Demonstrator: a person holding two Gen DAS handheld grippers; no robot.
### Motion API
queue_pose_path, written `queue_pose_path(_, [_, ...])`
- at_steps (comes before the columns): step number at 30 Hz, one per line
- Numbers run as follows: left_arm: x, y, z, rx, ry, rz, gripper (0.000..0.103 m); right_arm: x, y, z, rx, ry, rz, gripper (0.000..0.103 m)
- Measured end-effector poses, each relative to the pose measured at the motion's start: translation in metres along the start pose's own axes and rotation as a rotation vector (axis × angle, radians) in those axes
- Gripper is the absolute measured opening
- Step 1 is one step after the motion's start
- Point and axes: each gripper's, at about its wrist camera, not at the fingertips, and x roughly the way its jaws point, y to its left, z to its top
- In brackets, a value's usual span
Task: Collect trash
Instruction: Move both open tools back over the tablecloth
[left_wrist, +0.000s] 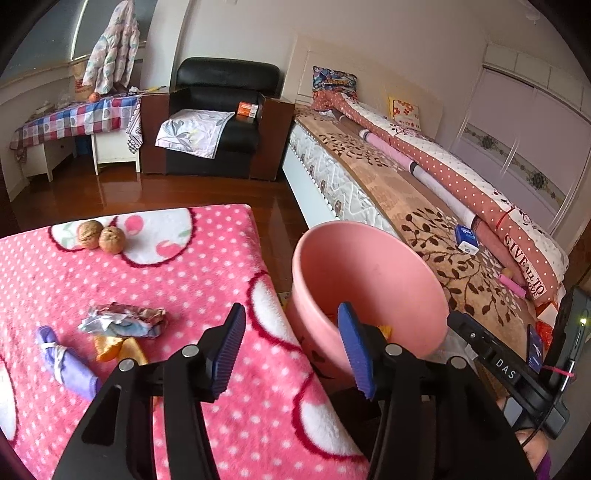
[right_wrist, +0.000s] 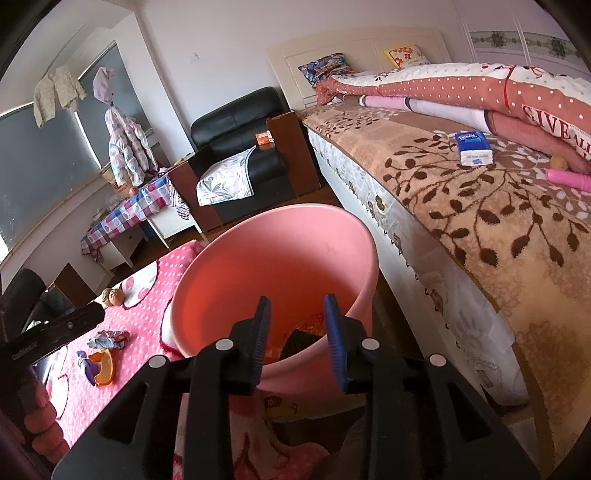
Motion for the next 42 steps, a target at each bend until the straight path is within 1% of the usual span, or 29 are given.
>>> queue_pose_path(6, [-0.024,0.016,-0.005,-0.025,-0.032,0.015,0.052,-0.013,0.012,-0.003,-0.023,-0.014,0.015,0.031])
queue_pose_path(11, [-0.039,0.031,-0.014,-0.054,-0.039,0.04,0.052,-0.02,0.024,-0.009,-0.024,-0.013,0.053,0.031])
queue_pose_path(20, [-0.058,0.06,-0.038,-0.084,-0.032,0.101,0.053,-0.023,0.055,-0.029,-0.058,0.041,0.122,0.031])
queue_pose_path(29, [-0.082,0.111,-0.062,-0.152,-0.035,0.196,0.053,-0.021,0.088,-0.046,-0.122,0.085,0.182,0.031])
queue_pose_path(34, [-0.086,0.142,-0.075,-0.205,-0.019,0.254,0.052,-0.015,0.106,-0.054,-0.158,0.116,0.221,0.031])
queue_pose_path(36, [-0.085,0.154,-0.077,-0.248,-0.013,0.272,0.052,-0.013,0.111,-0.057,-0.169,0.127,0.232,0.031])
queue_pose_path(42, [-0.07,0.176,-0.071,-0.363,0.023,0.255,0.052,-0.002,0.121,-0.064,-0.194,0.166,0.262,0.031])
